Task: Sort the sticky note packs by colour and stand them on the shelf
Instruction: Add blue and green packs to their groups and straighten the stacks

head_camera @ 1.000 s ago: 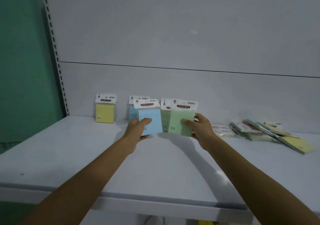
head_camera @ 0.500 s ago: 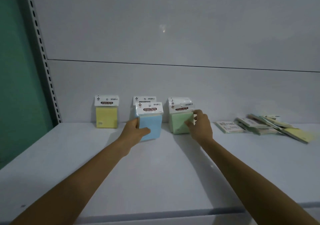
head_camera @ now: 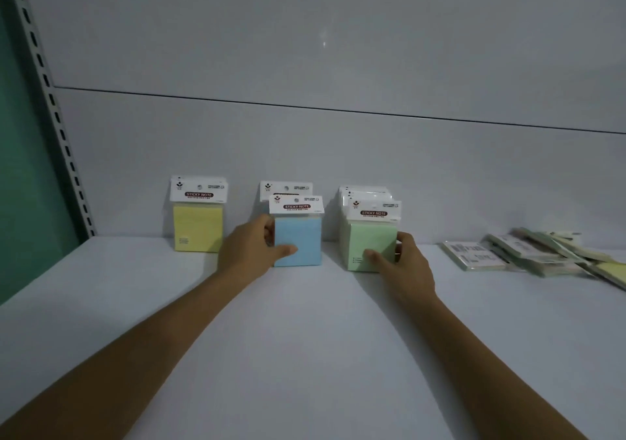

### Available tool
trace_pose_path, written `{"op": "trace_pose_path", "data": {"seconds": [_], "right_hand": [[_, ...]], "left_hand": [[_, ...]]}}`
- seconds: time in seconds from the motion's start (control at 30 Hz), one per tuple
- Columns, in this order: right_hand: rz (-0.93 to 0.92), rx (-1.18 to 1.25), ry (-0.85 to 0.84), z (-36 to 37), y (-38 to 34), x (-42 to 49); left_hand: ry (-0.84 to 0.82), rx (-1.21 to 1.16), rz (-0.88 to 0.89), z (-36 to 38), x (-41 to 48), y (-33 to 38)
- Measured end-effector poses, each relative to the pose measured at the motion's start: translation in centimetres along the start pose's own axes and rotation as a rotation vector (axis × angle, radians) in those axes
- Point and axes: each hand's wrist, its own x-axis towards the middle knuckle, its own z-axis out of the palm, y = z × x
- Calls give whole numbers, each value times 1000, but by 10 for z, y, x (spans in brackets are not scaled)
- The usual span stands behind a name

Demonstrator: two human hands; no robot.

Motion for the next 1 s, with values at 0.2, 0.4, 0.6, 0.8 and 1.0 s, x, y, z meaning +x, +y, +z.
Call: {"op": "trace_pose_path", "data": {"seconds": [0.2, 0.4, 0.6, 0.8, 1.0], "right_hand": [[-9, -46, -1, 3, 4, 6], [-30, -55, 1, 5, 8, 9], [-36, -79, -12, 5, 5, 7], [-27, -81, -17, 4, 4, 6], [-24, -147, -36, 5, 2, 7]], "left_hand": [[161, -96, -47, 11, 14, -20], [110, -57, -83, 18, 21, -26], [79, -49, -30, 18, 21, -25], [74, 96, 31, 22, 24, -27], [72, 194, 41, 28, 22, -28]]}}
